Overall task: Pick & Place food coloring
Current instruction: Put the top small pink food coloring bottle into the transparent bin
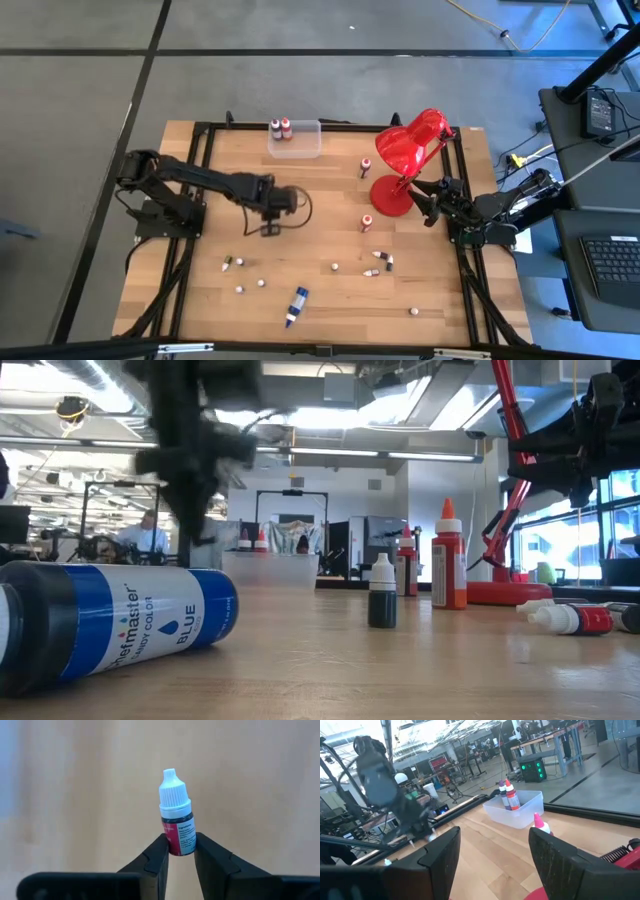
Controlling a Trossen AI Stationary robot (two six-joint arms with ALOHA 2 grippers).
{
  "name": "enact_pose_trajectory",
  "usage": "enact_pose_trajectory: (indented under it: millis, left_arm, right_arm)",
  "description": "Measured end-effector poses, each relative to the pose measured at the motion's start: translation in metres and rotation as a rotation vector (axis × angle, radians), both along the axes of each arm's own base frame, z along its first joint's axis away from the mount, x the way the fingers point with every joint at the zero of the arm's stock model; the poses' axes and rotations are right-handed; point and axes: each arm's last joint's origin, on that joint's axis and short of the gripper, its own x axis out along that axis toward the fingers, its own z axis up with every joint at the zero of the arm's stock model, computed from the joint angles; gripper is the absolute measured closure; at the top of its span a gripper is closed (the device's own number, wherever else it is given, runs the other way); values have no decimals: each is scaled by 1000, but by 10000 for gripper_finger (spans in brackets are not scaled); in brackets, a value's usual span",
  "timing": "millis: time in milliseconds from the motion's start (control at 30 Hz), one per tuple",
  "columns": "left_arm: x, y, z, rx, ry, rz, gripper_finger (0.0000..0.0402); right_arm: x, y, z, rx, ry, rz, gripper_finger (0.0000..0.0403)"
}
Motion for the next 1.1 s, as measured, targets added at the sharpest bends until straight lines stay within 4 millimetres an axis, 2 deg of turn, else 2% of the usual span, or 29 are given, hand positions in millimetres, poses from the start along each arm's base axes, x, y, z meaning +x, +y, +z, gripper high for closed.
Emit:
enact_pose_trajectory:
  millis: [267, 367, 500, 633, 767, 1100]
  left_arm:
    - [16, 66, 52, 68, -165, 227, 325]
    - [13, 96, 65, 89, -211, 294, 321]
    - [1, 134, 71, 119, -240, 369, 321]
    - [-9, 163, 64, 84, -239, 449, 326]
    - [-10, 182, 48, 61, -202, 487, 324]
    - [3, 208, -5, 52, -72, 528, 326]
  right_arm:
    - [0, 0, 0, 5, -3, 0, 166]
    - [0, 0, 0, 6, -3, 0, 166]
    - [0, 0, 0, 27, -14, 1, 166]
    - [0, 0, 0, 27, -14, 1, 166]
    - [0, 0, 0, 26, -14, 1, 166]
    - [0, 0, 0, 26, -14, 1, 166]
